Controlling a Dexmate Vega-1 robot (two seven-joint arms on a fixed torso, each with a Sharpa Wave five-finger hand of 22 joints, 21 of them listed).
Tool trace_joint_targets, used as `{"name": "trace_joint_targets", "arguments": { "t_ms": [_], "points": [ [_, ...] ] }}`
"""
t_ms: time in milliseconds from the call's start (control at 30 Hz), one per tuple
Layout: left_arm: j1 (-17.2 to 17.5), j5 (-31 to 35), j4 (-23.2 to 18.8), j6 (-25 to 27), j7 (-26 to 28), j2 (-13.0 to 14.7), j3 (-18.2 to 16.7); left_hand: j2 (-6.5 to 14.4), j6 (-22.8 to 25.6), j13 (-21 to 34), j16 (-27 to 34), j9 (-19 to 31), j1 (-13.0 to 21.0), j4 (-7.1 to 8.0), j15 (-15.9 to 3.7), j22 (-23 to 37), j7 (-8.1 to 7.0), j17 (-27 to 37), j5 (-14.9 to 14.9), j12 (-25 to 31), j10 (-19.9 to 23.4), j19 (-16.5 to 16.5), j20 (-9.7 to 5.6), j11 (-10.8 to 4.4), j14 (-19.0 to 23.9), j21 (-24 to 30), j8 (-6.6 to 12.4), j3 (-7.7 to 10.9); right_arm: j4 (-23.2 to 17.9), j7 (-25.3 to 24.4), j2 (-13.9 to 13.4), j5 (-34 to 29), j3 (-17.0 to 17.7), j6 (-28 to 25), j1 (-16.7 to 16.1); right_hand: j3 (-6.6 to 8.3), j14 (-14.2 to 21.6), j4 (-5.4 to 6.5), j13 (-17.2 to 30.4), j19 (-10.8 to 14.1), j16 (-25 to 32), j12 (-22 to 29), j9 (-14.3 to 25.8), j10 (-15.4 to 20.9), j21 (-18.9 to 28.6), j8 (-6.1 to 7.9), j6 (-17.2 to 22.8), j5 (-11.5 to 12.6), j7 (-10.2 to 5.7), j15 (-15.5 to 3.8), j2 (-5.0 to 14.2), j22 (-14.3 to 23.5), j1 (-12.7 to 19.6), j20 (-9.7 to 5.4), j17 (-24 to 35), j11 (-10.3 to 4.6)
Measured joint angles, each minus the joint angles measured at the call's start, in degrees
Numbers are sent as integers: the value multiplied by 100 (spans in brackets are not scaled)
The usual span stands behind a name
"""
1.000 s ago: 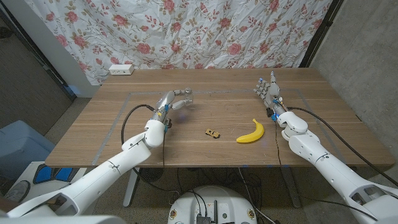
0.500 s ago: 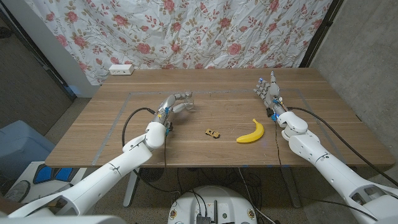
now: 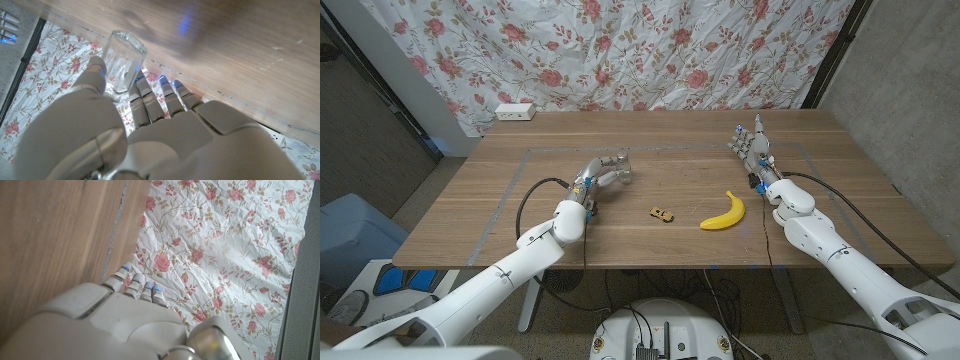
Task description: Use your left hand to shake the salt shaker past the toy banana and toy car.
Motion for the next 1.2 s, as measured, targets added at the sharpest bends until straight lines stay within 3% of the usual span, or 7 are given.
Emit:
{"name": "trace_joint_targets", "arguments": {
  "t_ms": [867, 1033, 1200],
  "points": [
    [51, -120, 18, 165, -43, 13, 71, -37, -162, 1, 0, 1, -36, -1, 20, 0, -104, 0, -3, 0, -205, -62, 62, 0, -81, 0, -1, 0, -1, -1, 0, 0, 1, 0, 0, 0, 0, 0, 0, 0, 0, 0, 0, 0, 0, 0, 0, 0, 0, 0, 0, 0, 0, 0, 0, 0],
    [42, -146, 23, 199, -66, 7, 88, -67, -294, 1, 0, 1, -66, -24, 2, 0, -160, 0, -3, -23, -416, -61, 62, 6, -125, 0, 0, -24, -1, -1, 0, 0, 1, 0, -1, 0, 0, 0, 0, 0, 0, 0, 0, 0, 0, 0, 0, 0, 0, 0, 0, 0, 0, 0, 0, 0],
    [2, -192, 45, 231, -156, 9, 116, -225, -678, -28, 0, 1, -124, -55, 20, 0, -81, 0, -2, -23, -763, -177, 94, 24, -224, 0, -1, -55, -1, -1, 0, 1, 1, 0, -1, 0, 0, 0, 0, 0, 0, 0, 0, 0, 0, 0, 0, 0, 0, 0, 0, 0, 0, 0, 0, 0]
  ]
}}
